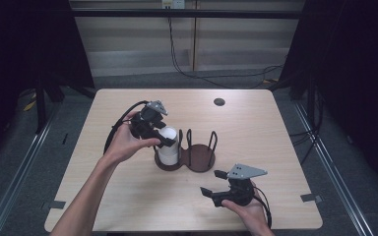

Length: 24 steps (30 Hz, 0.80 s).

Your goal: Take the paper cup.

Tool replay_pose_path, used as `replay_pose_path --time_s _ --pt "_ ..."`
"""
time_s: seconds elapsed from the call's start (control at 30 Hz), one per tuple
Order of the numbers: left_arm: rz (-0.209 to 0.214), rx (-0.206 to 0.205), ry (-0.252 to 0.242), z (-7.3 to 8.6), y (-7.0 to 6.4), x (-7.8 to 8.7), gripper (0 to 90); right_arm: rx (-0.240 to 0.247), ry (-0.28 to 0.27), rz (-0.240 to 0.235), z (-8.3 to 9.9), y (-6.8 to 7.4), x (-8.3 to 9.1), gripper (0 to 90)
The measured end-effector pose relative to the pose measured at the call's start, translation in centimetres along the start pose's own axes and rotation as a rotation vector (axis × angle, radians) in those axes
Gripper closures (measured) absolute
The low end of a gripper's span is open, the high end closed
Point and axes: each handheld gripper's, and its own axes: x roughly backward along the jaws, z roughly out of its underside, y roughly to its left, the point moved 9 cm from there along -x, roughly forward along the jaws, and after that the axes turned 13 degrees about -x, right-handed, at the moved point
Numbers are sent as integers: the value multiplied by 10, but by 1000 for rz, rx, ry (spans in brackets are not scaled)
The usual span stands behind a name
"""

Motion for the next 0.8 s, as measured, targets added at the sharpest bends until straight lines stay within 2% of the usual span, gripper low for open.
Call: replay_pose_path --time_s 0.07,0.13,0.23,0.27,0.3,0.4,0.43,0.53,0.6,0.8 --pt "-6 -12 22 -1 2 -1 259 -3 3 1 0 0 0 203" --pt "-17 0 36 -2 2 -4 266 -6 3 2 0 -1 0 202" --pt "-1 -28 86 0 4 -7 269 -6 3 0 0 0 0 202" --pt "-1 -28 86 0 4 -7 275 -6 3 -1 0 0 0 201" --pt "-6 -26 113 0 3 -11 280 -6 3 -2 0 0 0 201" --pt "0 -23 141 1 4 -12 281 -6 3 -2 0 0 0 200" --pt "2 -16 165 1 5 -14 279 -5 3 -3 0 0 0 200" --pt "5 -7 179 1 5 -16 266 -4 2 -4 0 0 0 201" --pt "5 -14 204 1 5 -18 267 -4 3 1 0 -1 1 199" --pt "19 -28 237 0 4 -19 296 -8 4 6 1 -1 1 198"
